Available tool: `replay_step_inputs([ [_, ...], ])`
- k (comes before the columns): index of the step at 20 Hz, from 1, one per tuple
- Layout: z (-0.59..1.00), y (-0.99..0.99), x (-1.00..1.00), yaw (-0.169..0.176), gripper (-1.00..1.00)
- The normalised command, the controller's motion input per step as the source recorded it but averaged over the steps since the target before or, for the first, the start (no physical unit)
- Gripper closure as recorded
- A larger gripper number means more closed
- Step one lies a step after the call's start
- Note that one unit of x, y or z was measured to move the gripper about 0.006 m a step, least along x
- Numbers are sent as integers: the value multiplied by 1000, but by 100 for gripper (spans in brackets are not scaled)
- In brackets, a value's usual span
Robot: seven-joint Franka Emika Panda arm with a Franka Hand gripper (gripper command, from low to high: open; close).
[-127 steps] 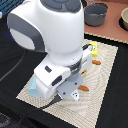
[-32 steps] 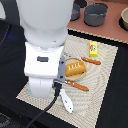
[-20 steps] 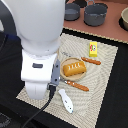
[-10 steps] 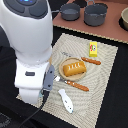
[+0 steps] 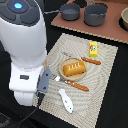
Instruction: Interact with the objects in diverse but meaningful ways.
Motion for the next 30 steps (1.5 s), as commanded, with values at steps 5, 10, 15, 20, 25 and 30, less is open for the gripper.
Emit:
replay_step_inputs([
  [5, -131, -27, -21, 0, -100],
  [10, -273, -43, -191, 0, -100],
  [15, -243, -66, -257, 0, -100],
  [20, -254, -115, -266, 2, 100],
  [25, -262, -141, -257, 11, 100],
  [30, -265, -135, -238, 12, 100],
])
